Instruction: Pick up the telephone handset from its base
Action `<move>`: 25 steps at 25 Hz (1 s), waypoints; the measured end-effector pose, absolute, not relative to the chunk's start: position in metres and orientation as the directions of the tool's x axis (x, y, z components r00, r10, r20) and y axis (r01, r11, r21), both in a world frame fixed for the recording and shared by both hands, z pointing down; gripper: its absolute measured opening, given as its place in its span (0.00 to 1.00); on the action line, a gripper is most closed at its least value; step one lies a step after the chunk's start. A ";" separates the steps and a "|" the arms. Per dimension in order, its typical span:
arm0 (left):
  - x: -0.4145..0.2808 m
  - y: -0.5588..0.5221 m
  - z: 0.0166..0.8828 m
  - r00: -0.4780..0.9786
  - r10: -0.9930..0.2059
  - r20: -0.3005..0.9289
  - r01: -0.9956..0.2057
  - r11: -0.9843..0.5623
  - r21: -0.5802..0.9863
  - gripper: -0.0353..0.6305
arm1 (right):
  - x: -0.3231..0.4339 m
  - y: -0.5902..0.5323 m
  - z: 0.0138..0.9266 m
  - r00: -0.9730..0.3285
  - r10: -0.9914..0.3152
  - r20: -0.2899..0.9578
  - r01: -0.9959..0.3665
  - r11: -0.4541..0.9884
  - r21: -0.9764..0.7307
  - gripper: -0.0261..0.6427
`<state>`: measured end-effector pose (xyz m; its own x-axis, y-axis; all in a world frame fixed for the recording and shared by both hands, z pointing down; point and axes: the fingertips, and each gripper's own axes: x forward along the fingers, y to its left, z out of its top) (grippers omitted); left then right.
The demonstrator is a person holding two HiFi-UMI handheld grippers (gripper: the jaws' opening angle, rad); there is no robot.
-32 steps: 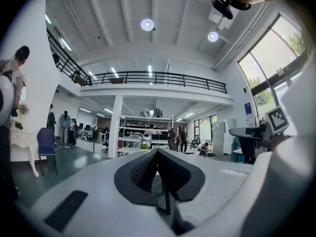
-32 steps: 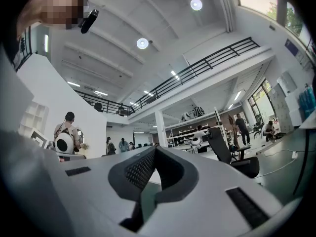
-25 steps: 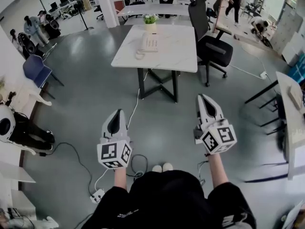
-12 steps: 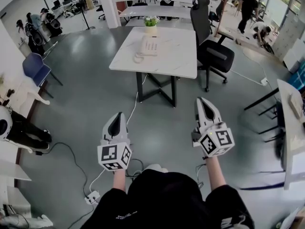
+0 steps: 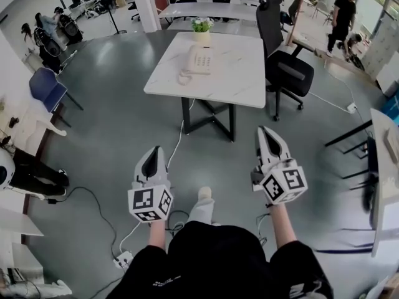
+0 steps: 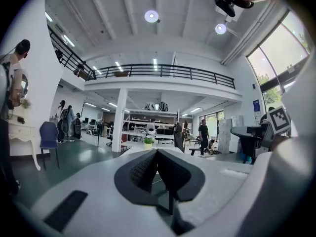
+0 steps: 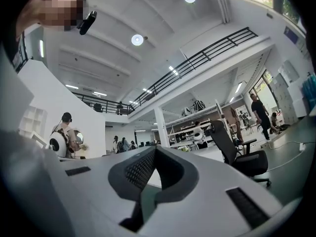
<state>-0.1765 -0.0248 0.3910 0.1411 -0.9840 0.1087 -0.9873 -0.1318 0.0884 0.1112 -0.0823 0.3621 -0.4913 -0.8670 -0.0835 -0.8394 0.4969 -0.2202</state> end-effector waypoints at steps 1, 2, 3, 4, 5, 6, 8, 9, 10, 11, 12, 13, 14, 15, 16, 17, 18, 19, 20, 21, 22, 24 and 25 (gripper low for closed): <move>-0.177 -0.026 0.393 0.141 -0.984 0.110 -0.987 -0.131 0.094 0.05 | 0.111 -0.083 0.364 -0.492 -0.867 -0.080 -0.839 0.496 -0.222 0.03; -0.177 -0.027 0.394 0.141 -0.984 0.112 -0.987 -0.131 0.098 0.05 | 0.111 -0.083 0.366 -0.491 -0.868 -0.076 -0.839 0.495 -0.224 0.03; -0.177 -0.028 0.395 0.142 -0.983 0.113 -0.986 -0.131 0.100 0.05 | 0.111 -0.084 0.367 -0.490 -0.868 -0.073 -0.839 0.493 -0.228 0.03; -0.177 -0.029 0.396 0.144 -0.983 0.114 -0.986 -0.132 0.101 0.05 | 0.111 -0.085 0.369 -0.489 -0.869 -0.072 -0.840 0.491 -0.232 0.03; -0.176 -0.031 0.396 0.147 -0.983 0.115 -0.986 -0.135 0.100 0.05 | 0.111 -0.086 0.369 -0.486 -0.871 -0.072 -0.840 0.489 -0.236 0.03; -0.175 -0.033 0.396 0.151 -0.982 0.115 -0.985 -0.140 0.099 0.05 | 0.111 -0.087 0.370 -0.484 -0.872 -0.073 -0.840 0.486 -0.239 0.03; -0.173 -0.036 0.396 0.163 -0.980 0.116 -0.983 -0.152 0.101 0.05 | 0.111 -0.089 0.370 -0.481 -0.874 -0.071 -0.841 0.483 -0.242 0.03; -0.172 -0.037 0.397 0.170 -0.978 0.120 -0.982 -0.158 0.102 0.05 | 0.110 -0.090 0.370 -0.481 -0.874 -0.069 -0.842 0.482 -0.243 0.03; -0.171 -0.039 0.399 0.178 -0.976 0.124 -0.981 -0.166 0.103 0.05 | 0.109 -0.091 0.371 -0.480 -0.875 -0.066 -0.842 0.481 -0.243 0.03; -0.171 -0.041 0.400 0.187 -0.974 0.128 -0.979 -0.174 0.104 0.05 | 0.108 -0.092 0.372 -0.480 -0.875 -0.063 -0.843 0.479 -0.243 0.03; -0.169 -0.043 0.401 0.195 -0.972 0.131 -0.978 -0.182 0.106 0.05 | 0.107 -0.093 0.373 -0.478 -0.876 -0.059 -0.845 0.477 -0.243 0.03; -0.168 -0.045 0.402 0.203 -0.970 0.132 -0.976 -0.189 0.109 0.05 | 0.107 -0.094 0.375 -0.476 -0.878 -0.054 -0.847 0.474 -0.242 0.03; -0.168 -0.047 0.402 0.207 -0.970 0.130 -0.975 -0.193 0.112 0.05 | 0.107 -0.094 0.376 -0.474 -0.879 -0.050 -0.849 0.471 -0.241 0.03; -0.168 -0.049 0.402 0.210 -0.969 0.127 -0.974 -0.196 0.112 0.05 | 0.108 -0.095 0.376 -0.471 -0.881 -0.048 -0.850 0.468 -0.241 0.03; -0.168 -0.052 0.401 0.212 -0.969 0.124 -0.974 -0.199 0.109 0.05 | 0.108 -0.097 0.376 -0.468 -0.882 -0.048 -0.852 0.465 -0.240 0.03; -0.168 -0.054 0.400 0.213 -0.970 0.121 -0.974 -0.201 0.102 0.05 | 0.108 -0.098 0.377 -0.464 -0.884 -0.049 -0.854 0.461 -0.240 0.03; -0.168 -0.055 0.400 0.213 -0.970 0.120 -0.975 -0.203 0.093 0.05 | 0.109 -0.099 0.377 -0.460 -0.887 -0.049 -0.856 0.458 -0.240 0.03; -0.167 -0.056 0.401 0.214 -0.969 0.122 -0.975 -0.205 0.087 0.05 | 0.110 -0.100 0.378 -0.456 -0.889 -0.049 -0.858 0.454 -0.241 0.03; -0.166 -0.057 0.403 0.217 -0.968 0.124 -0.974 -0.207 0.087 0.05 | 0.110 -0.101 0.380 -0.452 -0.891 -0.047 -0.860 0.450 -0.242 0.03; -0.165 -0.058 0.405 0.221 -0.967 0.127 -0.973 -0.210 0.092 0.05 | 0.111 -0.101 0.381 -0.449 -0.892 -0.044 -0.861 0.446 -0.244 0.03; -0.164 -0.059 0.405 0.224 -0.966 0.129 -0.972 -0.213 0.096 0.05 | 0.111 -0.101 0.382 -0.446 -0.894 -0.041 -0.863 0.442 -0.246 0.03; -0.162 -0.060 0.404 0.230 -0.964 0.130 -0.971 -0.218 0.100 0.05 | 0.112 -0.100 0.381 -0.442 -0.896 -0.036 -0.865 0.437 -0.246 0.03; -0.160 -0.061 0.403 0.235 -0.963 0.129 -0.969 -0.223 0.103 0.05 | 0.113 -0.100 0.380 -0.441 -0.897 -0.034 -0.866 0.435 -0.245 0.03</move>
